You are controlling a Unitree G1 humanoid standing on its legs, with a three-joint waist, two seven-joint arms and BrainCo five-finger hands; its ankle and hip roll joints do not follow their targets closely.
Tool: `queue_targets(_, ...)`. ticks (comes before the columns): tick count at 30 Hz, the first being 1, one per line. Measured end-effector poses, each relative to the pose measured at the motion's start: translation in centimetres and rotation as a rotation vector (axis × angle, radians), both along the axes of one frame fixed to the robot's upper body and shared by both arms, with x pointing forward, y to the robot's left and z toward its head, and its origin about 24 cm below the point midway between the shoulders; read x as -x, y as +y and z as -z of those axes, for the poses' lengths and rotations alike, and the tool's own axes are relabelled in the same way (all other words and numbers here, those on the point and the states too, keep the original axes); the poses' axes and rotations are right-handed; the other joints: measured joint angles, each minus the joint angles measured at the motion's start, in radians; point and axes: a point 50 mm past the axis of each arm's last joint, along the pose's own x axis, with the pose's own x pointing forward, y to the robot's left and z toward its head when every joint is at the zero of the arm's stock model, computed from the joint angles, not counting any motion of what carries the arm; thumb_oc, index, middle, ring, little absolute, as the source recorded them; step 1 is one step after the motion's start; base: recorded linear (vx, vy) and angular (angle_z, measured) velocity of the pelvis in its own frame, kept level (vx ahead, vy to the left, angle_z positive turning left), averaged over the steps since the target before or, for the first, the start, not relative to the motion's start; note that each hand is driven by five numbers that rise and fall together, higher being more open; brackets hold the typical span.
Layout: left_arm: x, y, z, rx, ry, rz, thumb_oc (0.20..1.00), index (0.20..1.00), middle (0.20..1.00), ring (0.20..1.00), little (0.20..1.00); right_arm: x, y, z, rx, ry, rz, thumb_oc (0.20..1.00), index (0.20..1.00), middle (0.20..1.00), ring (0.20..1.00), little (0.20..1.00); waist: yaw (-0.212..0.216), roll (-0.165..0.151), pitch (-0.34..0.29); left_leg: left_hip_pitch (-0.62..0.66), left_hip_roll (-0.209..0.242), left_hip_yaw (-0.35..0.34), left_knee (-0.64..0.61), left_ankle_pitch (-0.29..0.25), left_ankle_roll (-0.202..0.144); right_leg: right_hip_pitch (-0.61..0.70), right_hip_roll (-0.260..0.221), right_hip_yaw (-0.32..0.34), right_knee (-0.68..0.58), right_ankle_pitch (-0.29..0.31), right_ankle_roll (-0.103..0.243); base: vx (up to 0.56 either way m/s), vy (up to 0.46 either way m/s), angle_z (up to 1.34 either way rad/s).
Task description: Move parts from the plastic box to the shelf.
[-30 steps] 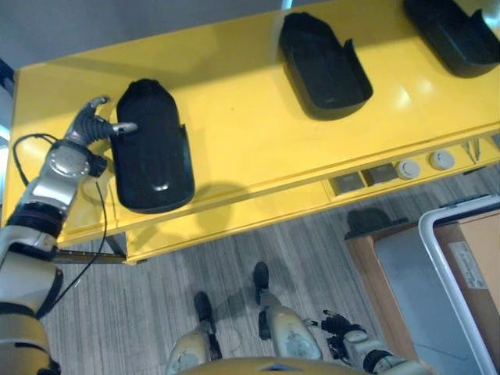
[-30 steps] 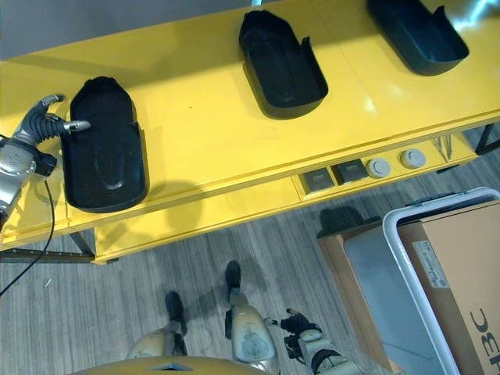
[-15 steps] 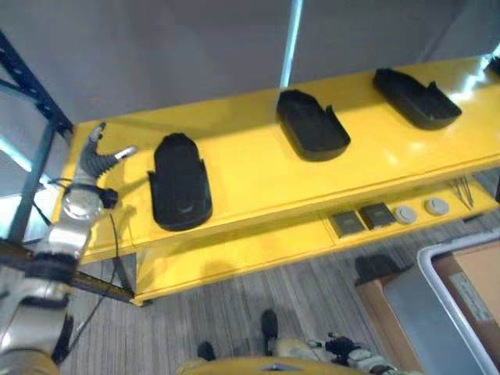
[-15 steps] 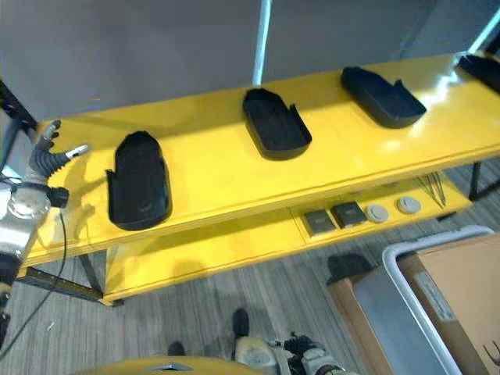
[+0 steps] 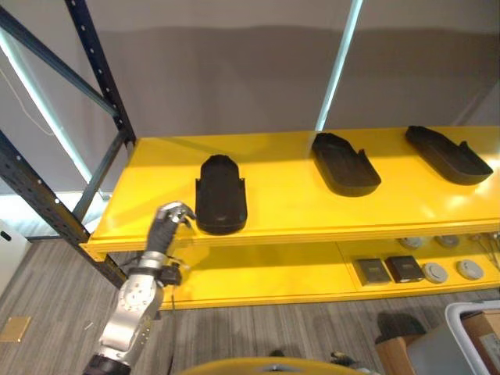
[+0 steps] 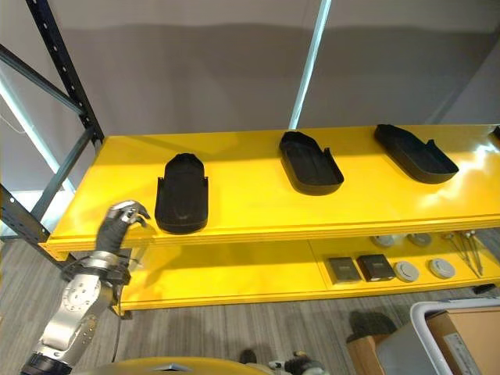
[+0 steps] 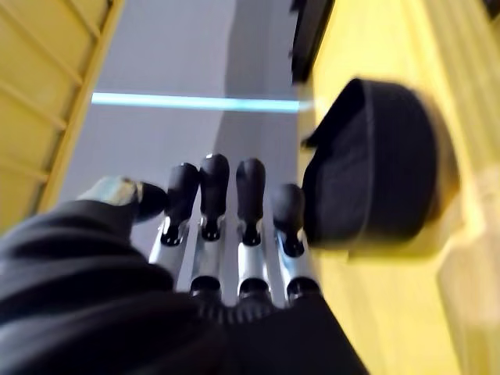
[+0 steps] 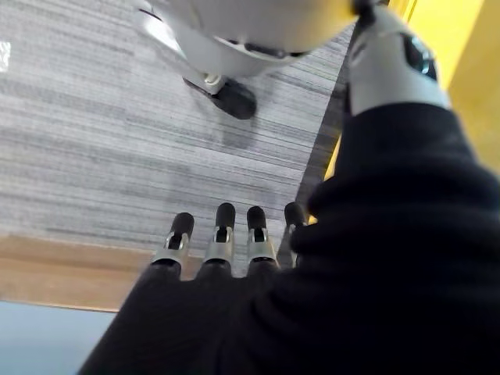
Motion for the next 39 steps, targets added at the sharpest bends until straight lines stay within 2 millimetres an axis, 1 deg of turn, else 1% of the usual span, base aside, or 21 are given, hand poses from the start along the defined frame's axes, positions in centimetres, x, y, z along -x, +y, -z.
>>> queue_targets(1, 0.1, -0.2, 0.0, -0.002, 0.001, 0.022, 0.200, 0.200, 0.200, 0.200, 0.200, -0.3, 0.3, 0.0, -0.006, -0.009, -0.005, 1.000, 1.000, 1.000, 1.000, 1.000, -0.001, -0.003, -0.001, -0.002, 0.000, -0.002, 0.000, 0.002, 0.002, 0.000, 0.000, -0.003, 0.000, 0.000, 0.000, -0.01, 0.003, 0.10)
queue_targets(2, 0.2, -0.9, 0.1, -0.006, 0.017, 0.114, 0.200, 0.200, 0.200, 0.200, 0.200, -0.4, 0.6, 0.0, -0.013, -0.011, -0.018, 1.000, 1.000, 1.000, 1.000, 1.000, -0.005, -0.006, -0.003, -0.005, -0.001, -0.005, 0.000, 0.004, 0.003, -0.003, -0.001, -0.003, 0.000, 0.002, 0.000, 0.00, 0.008, 0.07)
queue_targets(4, 0.5, -1.2, 0.2, -0.059, 0.035, 0.215, 0.200, 0.200, 0.200, 0.200, 0.200, -0.8, 0.7, -0.1, -0.007, -0.016, -0.046, 1.000, 1.000, 1.000, 1.000, 1.000, -0.007, -0.004, -0.001, -0.007, -0.001, -0.005, 0.000, 0.004, 0.004, -0.004, -0.001, -0.004, 0.000, 0.002, 0.000, 0.01, 0.005, 0.02)
queue_targets(8, 0.7, -1.4, 0.6, -0.063, 0.070, 0.260, 0.200, 0.200, 0.200, 0.200, 0.200, -1.1, 0.5, -0.2, -0.003, -0.022, -0.048, 1.000, 1.000, 1.000, 1.000, 1.000, -0.015, 0.006, 0.004, -0.008, 0.000, -0.002, 0.000, 0.006, 0.008, -0.005, 0.001, 0.002, 0.000, 0.003, 0.001, 0.01, -0.001, -0.02)
queue_targets(9, 0.7, -1.4, 0.7, -0.063, 0.071, 0.265, 0.200, 0.200, 0.200, 0.200, 0.200, -0.8, 0.5, -0.1, -0.004, -0.015, -0.046, 1.000, 1.000, 1.000, 1.000, 1.000, -0.023, 0.006, 0.006, -0.009, 0.000, -0.001, 0.000, 0.006, 0.008, -0.010, 0.003, 0.005, 0.000, 0.005, 0.004, 0.00, 0.000, 0.00)
queue_targets(10, 0.7, -1.4, 0.7, -0.063, 0.072, 0.265, 0.200, 0.200, 0.200, 0.200, 0.200, -1.0, 0.5, -0.1, -0.004, -0.018, -0.047, 1.000, 1.000, 1.000, 1.000, 1.000, -0.022, 0.006, 0.006, -0.009, 0.000, -0.001, 0.000, 0.006, 0.008, -0.009, 0.003, 0.005, 0.000, 0.005, 0.004, 0.00, -0.005, -0.07)
queue_targets(11, 0.6, -1.3, 1.1, -0.069, 0.090, 0.261, 0.200, 0.200, 0.200, 0.200, 0.200, -1.2, 0.5, -0.2, -0.004, -0.024, -0.049, 1.000, 1.000, 1.000, 1.000, 1.000, -0.023, 0.007, 0.006, -0.011, 0.001, 0.005, 0.000, 0.005, 0.007, -0.014, 0.004, 0.011, 0.000, 0.006, 0.006, 0.00, -0.003, -0.14)
queue_targets(13, 0.6, -1.1, 1.4, -0.077, 0.107, 0.255, 0.200, 0.200, 0.200, 0.200, 0.200, -0.7, 0.5, -0.1, -0.003, -0.011, -0.044, 1.000, 1.000, 1.000, 1.000, 1.000, -0.030, 0.005, 0.005, -0.025, 0.000, 0.017, 0.000, 0.004, 0.006, -0.035, 0.005, 0.019, 0.000, 0.010, 0.009, -0.01, -0.004, -0.15)
queue_targets(17, 0.5, -0.5, 2.9, -0.110, 0.164, 0.224, 0.200, 0.200, 0.200, 0.200, 0.200, -1.1, 0.6, -0.2, -0.009, -0.025, -0.044, 1.000, 1.000, 1.000, 1.000, 1.000, -0.047, 0.001, 0.010, -0.048, -0.001, 0.041, 0.000, 0.007, 0.001, -0.070, 0.006, 0.040, 0.000, 0.018, 0.006, -0.01, -0.005, -0.17)
queue_targets(20, 0.4, 0.1, 3.5, -0.123, 0.190, 0.185, 0.200, 0.200, 0.200, 0.200, 0.200, -1.3, 0.6, -0.2, -0.015, -0.037, -0.036, 1.000, 1.000, 1.000, 1.000, 1.000, -0.062, 0.000, 0.013, -0.063, -0.002, 0.051, 0.000, 0.006, 0.001, -0.089, 0.007, 0.047, 0.000, 0.019, 0.005, -0.01, -0.001, -0.12)
queue_targets(23, -0.2, 0.7, 3.2, -0.119, 0.175, 0.136, 0.200, 0.200, 0.200, 0.200, 0.200, -1.1, 0.5, -0.2, -0.015, -0.033, -0.027, 1.000, 1.000, 1.000, 1.000, 1.000, -0.070, -0.002, 0.017, -0.077, -0.002, 0.053, 0.002, 0.006, 0.001, -0.105, 0.009, 0.053, 0.000, 0.024, 0.007, 0.00, 0.001, -0.01)
queue_targets(25, -0.9, 0.9, 3.1, -0.116, 0.168, 0.106, 0.200, 0.200, 0.200, 0.200, 0.200, -1.1, 0.5, -0.2, -0.015, -0.033, -0.025, 1.000, 1.000, 1.000, 1.000, 1.000, -0.069, -0.003, 0.020, -0.082, -0.003, 0.058, 0.006, 0.006, 0.001, -0.111, 0.010, 0.063, 0.000, 0.027, 0.007, 0.02, 0.000, -0.10)
queue_targets(27, -1.4, 1.4, 2.9, -0.110, 0.159, 0.057, 0.200, 0.200, 0.200, 0.200, 0.200, -1.1, 0.5, -0.2, -0.017, -0.035, -0.019, 1.000, 1.000, 1.000, 1.000, 1.000, -0.073, -0.006, 0.022, -0.083, -0.003, 0.074, 0.006, 0.004, 0.002, -0.118, 0.011, 0.070, 0.000, 0.027, 0.008, 0.02, 0.002, -0.18)
queue_targets(29, -2.3, 1.5, 2.1, -0.112, 0.121, 0.035, 0.200, 0.200, 0.200, 0.200, 0.200, -1.1, 0.5, -0.2, -0.018, -0.034, -0.018, 1.000, 1.000, 1.000, 1.000, 1.000, -0.076, -0.009, 0.024, -0.092, -0.004, 0.078, 0.006, 0.003, 0.003, -0.128, 0.010, 0.072, 0.000, 0.028, 0.009, 0.02, -0.001, -0.07)
queue_targets(31, -2.7, 1.6, 1.7, -0.113, 0.105, 0.014, 0.200, 0.200, 0.200, 0.200, 0.200, -1.1, 0.6, -0.2, -0.019, -0.034, -0.018, 1.000, 1.000, 1.000, 1.000, 1.000, -0.082, -0.011, 0.026, -0.094, -0.004, 0.078, 0.006, 0.003, 0.003, -0.131, 0.010, 0.072, 0.000, 0.029, 0.009, 0.00, 0.000, 0.00)
queue_targets(35, -3.8, 1.5, 1.6, -0.092, 0.087, -0.045, 0.200, 0.200, 0.200, 0.200, 0.200, -1.1, 0.6, -0.2, -0.024, -0.037, -0.010, 1.000, 1.000, 1.000, 1.000, 1.000, -0.091, -0.012, 0.027, -0.095, -0.004, 0.078, 0.006, 0.002, 0.004, -0.132, 0.010, 0.072, 0.000, 0.028, 0.010, 0.02, -0.002, -0.01)
queue_targets(39, -4.1, 1.2, 1.5, -0.068, 0.082, -0.077, 0.200, 0.200, 0.200, 0.200, 0.200, -1.2, 0.7, -0.2, -0.024, -0.041, -0.011, 1.000, 1.000, 1.000, 1.000, 1.000, -0.095, -0.016, 0.029, -0.098, -0.006, 0.079, 0.006, 0.002, 0.005, -0.136, 0.010, 0.074, 0.000, 0.028, 0.010, 0.01, 0.000, 0.00)
